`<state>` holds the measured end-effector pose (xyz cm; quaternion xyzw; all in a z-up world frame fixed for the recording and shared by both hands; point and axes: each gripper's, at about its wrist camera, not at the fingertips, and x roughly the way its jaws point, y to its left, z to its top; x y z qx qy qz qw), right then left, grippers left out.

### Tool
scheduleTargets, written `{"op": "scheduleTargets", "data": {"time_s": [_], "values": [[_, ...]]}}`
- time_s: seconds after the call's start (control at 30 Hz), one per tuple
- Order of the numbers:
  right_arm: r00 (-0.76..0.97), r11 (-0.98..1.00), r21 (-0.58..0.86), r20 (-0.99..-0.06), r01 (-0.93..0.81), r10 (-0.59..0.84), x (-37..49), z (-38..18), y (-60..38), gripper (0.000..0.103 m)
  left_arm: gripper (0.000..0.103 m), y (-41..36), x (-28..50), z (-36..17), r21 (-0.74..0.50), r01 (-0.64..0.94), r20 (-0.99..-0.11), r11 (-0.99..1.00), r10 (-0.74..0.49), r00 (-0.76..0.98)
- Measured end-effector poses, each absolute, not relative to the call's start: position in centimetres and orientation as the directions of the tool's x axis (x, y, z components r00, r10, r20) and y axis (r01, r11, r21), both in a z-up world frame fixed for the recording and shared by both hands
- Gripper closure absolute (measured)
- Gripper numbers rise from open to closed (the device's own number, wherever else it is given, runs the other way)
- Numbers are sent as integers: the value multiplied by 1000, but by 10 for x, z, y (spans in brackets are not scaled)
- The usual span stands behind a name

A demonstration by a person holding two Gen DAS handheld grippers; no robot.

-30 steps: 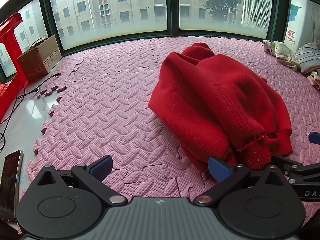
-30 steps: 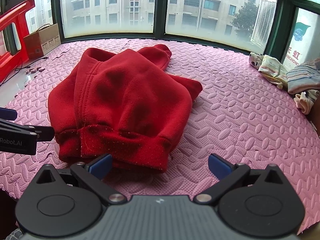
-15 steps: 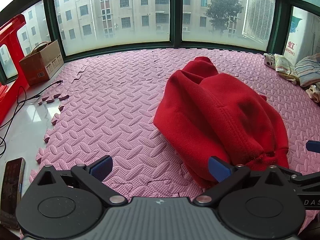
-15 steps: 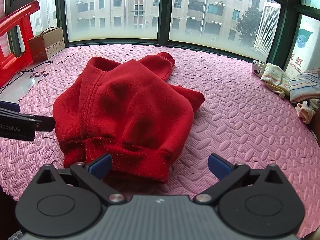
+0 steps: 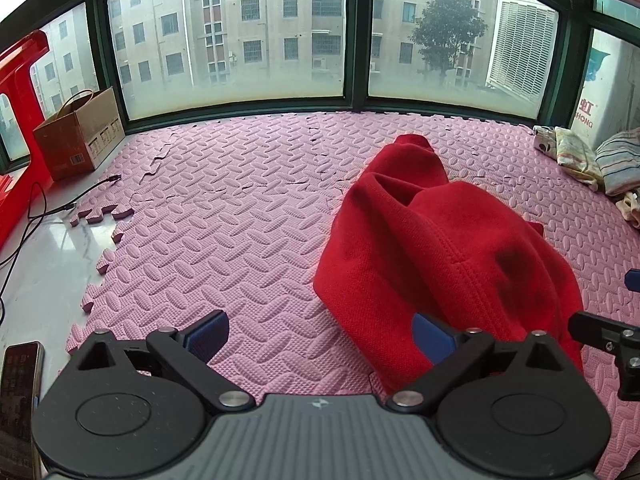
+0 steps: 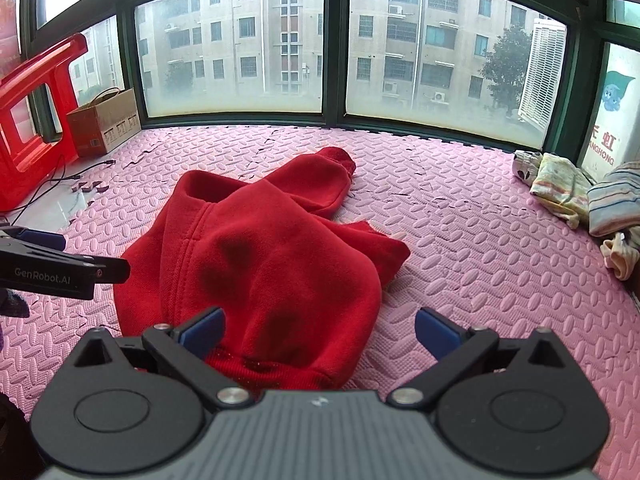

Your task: Fold clothes

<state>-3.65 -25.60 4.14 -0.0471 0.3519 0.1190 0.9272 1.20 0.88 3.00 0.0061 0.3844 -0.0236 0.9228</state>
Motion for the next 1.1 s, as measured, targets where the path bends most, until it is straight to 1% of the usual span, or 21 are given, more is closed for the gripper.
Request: {"op": "scheduleTargets", "data": {"time_s": [0.13,0.2,0.27,0.4,0.47,0.53,0.57,0.63,0.73,0.9,0.93,0.97,1.07,1.1], "values": [[727,973,-2,-665,-231,171,-13,45,-262,3,9,13,27,23,-18,34,-730,999,-36,683],[727,976,-7,-668,-217,158,-1,44,-264,7,14,15,34,19,-23,26,-741,999,-35,670],[725,979,-5,-673,-204,148,10,43,-269,9,15,18,38,14,-42,27,-751,999,-50,659],[718,987,22,-684,-161,132,35,39,-280,21,21,19,45,9,-73,43,-760,996,-83,645],[714,988,42,-688,-146,134,43,38,-283,23,23,17,48,8,-74,55,-761,996,-92,642],[702,989,69,-699,-128,140,59,34,-289,33,26,16,50,7,-74,62,-762,995,-97,640],[695,989,82,-704,-119,142,66,31,-292,34,26,17,52,8,-76,61,-761,995,-97,642],[677,989,100,-721,-108,147,77,25,-295,36,31,19,54,8,-85,66,-757,994,-108,645],[642,985,132,-747,-107,170,92,12,-296,41,35,20,57,8,-93,85,-758,992,-126,640],[603,977,187,-768,-106,213,106,-5,-296,51,37,20,59,3,-112,112,-765,987,-158,624],[601,974,201,-767,-109,225,107,-6,-296,56,40,20,60,3,-115,117,-767,986,-163,620],[599,971,213,-765,-111,236,109,-8,-295,58,42,20,61,2,-118,122,-769,985,-169,616],[598,969,221,-765,-107,241,112,-9,-293,62,48,19,63,0,-126,129,-772,984,-179,610],[598,968,226,-763,-107,244,112,-9,-293,64,53,19,63,0,-130,134,-772,982,-185,609]]}}
